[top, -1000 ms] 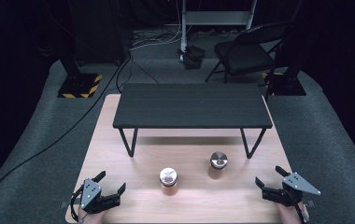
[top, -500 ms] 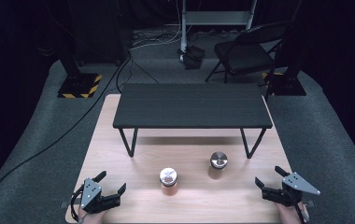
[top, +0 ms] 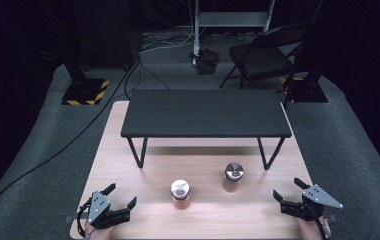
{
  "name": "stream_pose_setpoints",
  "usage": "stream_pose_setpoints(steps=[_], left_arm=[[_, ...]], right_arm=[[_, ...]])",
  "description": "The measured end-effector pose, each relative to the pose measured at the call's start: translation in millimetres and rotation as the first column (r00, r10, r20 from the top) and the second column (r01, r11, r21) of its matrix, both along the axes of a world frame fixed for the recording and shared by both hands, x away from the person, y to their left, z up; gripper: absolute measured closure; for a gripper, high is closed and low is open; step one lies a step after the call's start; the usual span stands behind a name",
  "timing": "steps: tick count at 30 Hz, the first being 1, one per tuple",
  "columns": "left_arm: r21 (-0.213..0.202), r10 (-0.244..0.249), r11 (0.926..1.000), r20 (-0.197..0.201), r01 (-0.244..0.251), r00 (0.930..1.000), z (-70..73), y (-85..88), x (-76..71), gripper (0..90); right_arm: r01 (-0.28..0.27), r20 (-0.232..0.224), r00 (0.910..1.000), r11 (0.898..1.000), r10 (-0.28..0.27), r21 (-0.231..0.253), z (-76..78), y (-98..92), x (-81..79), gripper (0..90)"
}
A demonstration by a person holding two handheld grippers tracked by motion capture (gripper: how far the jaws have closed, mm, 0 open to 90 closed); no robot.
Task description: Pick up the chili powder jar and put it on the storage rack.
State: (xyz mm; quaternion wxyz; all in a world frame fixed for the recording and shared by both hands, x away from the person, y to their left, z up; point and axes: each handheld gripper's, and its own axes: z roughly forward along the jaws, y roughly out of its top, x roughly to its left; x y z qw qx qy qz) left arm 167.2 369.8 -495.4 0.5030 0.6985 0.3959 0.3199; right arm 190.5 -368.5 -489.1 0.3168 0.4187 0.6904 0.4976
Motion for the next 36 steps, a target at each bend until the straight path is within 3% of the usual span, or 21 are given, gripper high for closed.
stream_pose_setpoints(steps=[12, 22, 36], left_arm=[[0.004, -0.044, 0.999, -0.004, 0.044, 0.999, 0.8, -6.6, 3.4, 9.0], [-0.016, -0.108, 0.9941, -0.016, 0.107, 0.9941, 1.0, -9.5, 9.0, 8.8], [0.01, -0.164, 0.9864, -0.014, 0.164, 0.9864, 3.3, -24.4, 13.1, 8.3]], right_arm=[[-0.001, 0.0, 1.0, 1.0, 0.001, -0.002, 0.2, 0.2, 0.0, 5.2], [-0.001, 0.0, 1.0, 1.0, 0.001, -0.001, 0.1, 0.1, 0.0, 5.3], [-0.005, -0.001, 1.0, 1.0, 0.005, -0.004, 0.4, 0.9, 0.2, 5.4]])
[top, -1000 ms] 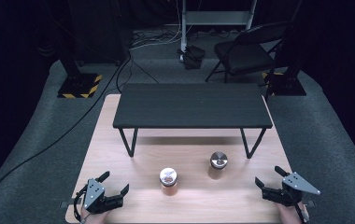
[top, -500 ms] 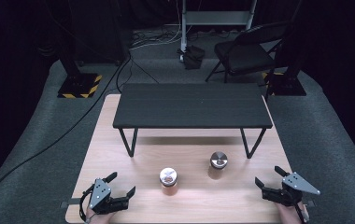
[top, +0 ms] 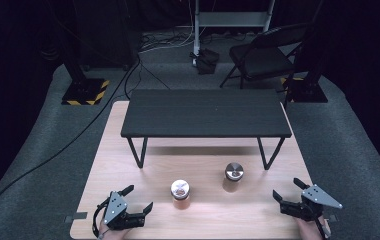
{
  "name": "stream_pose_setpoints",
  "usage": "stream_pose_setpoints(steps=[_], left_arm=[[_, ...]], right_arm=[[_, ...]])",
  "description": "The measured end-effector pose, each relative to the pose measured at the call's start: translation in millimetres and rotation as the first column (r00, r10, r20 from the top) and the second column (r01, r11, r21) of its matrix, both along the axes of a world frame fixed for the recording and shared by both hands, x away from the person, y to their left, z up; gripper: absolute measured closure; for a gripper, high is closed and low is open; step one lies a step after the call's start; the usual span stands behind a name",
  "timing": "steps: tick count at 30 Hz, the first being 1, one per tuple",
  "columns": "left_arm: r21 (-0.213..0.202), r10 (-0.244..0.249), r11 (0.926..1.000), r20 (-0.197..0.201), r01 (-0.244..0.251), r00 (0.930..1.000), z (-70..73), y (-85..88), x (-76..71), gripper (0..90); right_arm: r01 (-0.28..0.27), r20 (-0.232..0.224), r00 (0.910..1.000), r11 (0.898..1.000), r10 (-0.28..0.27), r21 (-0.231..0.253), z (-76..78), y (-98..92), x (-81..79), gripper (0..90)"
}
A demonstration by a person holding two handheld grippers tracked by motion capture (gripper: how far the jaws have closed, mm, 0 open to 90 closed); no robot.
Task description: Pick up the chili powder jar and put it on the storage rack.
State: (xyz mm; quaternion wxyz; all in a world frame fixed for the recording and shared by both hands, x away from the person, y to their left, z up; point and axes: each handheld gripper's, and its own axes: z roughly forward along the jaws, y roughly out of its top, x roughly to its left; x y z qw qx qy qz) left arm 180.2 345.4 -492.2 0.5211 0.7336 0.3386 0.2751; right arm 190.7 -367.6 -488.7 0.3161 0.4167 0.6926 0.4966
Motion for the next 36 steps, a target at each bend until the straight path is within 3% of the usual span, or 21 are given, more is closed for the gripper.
stream_pose_setpoints(steps=[21, 36], left_arm=[[0.022, -0.073, 0.997, -0.006, 0.074, 0.9973, 1.9, -18.3, 7.8, 7.4], [0.021, -0.125, 0.9919, -0.04, 0.126, 0.9914, 6.1, -36.5, 18.5, 6.4]], right_arm=[[0.001, 0.001, 1.0, 1.0, -0.001, -0.001, -0.1, 0.2, -0.2, 5.7], [-0.001, 0.001, 1.0, 1.0, 0.001, 0.0, 0.0, 0.0, 0.1, 6.0]])
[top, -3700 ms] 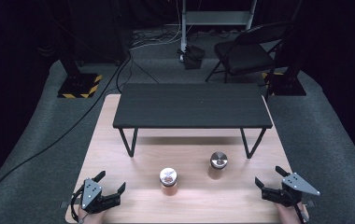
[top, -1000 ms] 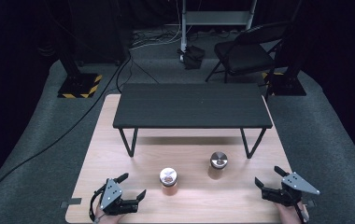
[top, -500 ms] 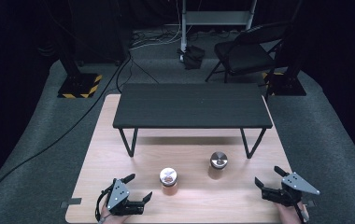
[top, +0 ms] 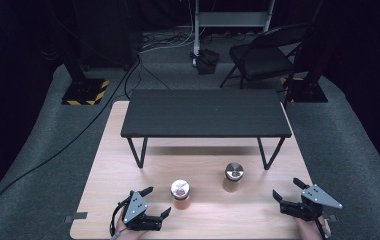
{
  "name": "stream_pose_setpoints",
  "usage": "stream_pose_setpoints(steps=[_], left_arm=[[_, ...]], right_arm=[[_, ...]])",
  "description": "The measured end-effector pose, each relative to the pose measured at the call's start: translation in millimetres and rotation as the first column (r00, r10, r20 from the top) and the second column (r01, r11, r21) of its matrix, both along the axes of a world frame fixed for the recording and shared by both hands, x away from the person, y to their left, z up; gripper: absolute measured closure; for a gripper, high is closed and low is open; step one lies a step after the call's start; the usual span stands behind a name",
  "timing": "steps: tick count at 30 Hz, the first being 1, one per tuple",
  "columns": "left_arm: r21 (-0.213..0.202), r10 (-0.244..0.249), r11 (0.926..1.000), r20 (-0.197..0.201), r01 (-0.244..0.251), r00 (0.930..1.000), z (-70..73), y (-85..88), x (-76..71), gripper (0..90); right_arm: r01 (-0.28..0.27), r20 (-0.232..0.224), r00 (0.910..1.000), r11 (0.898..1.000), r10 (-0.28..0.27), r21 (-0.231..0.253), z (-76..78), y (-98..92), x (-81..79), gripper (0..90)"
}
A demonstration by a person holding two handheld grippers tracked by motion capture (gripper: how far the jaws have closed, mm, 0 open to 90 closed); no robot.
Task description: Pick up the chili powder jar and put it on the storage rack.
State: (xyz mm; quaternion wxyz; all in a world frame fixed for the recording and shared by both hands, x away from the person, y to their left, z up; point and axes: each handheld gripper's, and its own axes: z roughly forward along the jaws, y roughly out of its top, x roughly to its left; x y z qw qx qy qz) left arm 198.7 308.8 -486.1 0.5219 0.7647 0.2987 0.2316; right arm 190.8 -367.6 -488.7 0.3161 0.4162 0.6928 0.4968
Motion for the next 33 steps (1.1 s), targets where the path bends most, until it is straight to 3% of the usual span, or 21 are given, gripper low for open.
stream_pose_setpoints(steps=[5, 23, 33], left_arm=[[-0.02, 0.002, 0.9998, -0.007, -0.002, 1.0, 0.2, -3.1, 2.9, 6.4], [0.003, -0.045, 0.999, -0.015, 0.045, 0.9989, 3.8, -26.4, 16.9, 6.4], [0.001, -0.041, 0.9992, -0.027, 0.041, 0.9988, 2.7, -34.8, 22.7, 6.5]], right_arm=[[0.002, 0.002, 1.0, 1.0, -0.002, 0.001, -0.3, -0.7, -0.7, 6.1], [0.0, 0.002, 1.0, 1.0, 0.0, 0.001, -0.3, -1.1, -0.3, 6.2], [-0.004, 0.001, 1.0, 1.0, 0.004, 0.004, -0.3, -1.3, 0.1, 6.2]])
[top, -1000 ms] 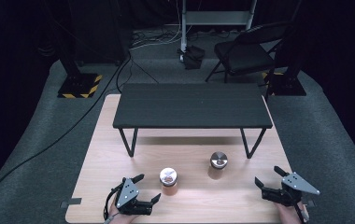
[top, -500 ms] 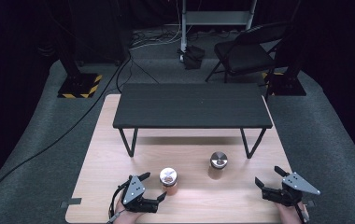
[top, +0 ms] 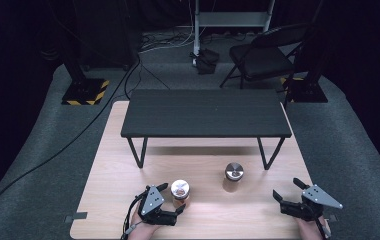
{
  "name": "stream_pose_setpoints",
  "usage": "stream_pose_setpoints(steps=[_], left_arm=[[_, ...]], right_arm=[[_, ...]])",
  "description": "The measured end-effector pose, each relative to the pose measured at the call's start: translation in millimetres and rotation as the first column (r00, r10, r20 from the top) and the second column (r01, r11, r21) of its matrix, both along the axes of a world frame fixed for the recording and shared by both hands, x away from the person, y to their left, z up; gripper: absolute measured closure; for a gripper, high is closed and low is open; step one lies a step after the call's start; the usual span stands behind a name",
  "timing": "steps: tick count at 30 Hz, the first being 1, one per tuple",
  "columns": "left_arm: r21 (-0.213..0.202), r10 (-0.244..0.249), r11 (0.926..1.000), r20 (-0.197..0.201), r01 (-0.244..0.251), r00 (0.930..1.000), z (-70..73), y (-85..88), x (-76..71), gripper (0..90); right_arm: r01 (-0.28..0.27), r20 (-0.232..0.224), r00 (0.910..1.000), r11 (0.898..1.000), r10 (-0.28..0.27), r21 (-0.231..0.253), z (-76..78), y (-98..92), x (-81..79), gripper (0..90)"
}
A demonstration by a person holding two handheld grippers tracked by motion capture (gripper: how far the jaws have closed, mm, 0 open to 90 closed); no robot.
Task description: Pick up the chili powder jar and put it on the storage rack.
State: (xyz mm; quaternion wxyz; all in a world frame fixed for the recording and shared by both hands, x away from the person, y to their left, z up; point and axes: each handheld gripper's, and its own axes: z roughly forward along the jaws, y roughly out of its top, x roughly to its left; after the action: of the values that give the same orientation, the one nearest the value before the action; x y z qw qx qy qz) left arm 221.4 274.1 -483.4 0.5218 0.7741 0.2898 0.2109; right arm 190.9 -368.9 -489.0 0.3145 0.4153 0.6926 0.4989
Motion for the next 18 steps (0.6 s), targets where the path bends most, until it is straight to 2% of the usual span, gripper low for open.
stream_pose_setpoints(steps=[6, 13, 16, 18], left_arm=[[-0.001, 0.002, 1.0, -0.002, -0.002, 1.0, 0.1, -3.5, 2.5, 7.0], [0.012, 0.004, 0.9999, 0.004, -0.004, 1.0, 1.0, -11.8, 5.4, 13.1], [0.017, -0.014, 0.9998, 0.0, 0.014, 0.9999, 1.9, -13.5, 8.6, 17.6], [0.018, -0.039, 0.9991, 0.004, 0.038, 0.9993, 1.7, -14.0, 10.9, 24.9]], right_arm=[[-0.002, 0.001, 1.0, 1.0, 0.002, 0.0, -0.1, 0.1, 0.1, 6.2], [-0.003, 0.0, 1.0, 1.0, 0.003, 0.001, -0.1, 0.0, 0.3, 6.2], [-0.003, 0.001, 1.0, 1.0, 0.003, 0.0, -0.1, -0.1, 0.2, 6.3], [-0.004, 0.001, 1.0, 1.0, 0.004, 0.001, -0.2, -0.3, 0.2, 6.3]])
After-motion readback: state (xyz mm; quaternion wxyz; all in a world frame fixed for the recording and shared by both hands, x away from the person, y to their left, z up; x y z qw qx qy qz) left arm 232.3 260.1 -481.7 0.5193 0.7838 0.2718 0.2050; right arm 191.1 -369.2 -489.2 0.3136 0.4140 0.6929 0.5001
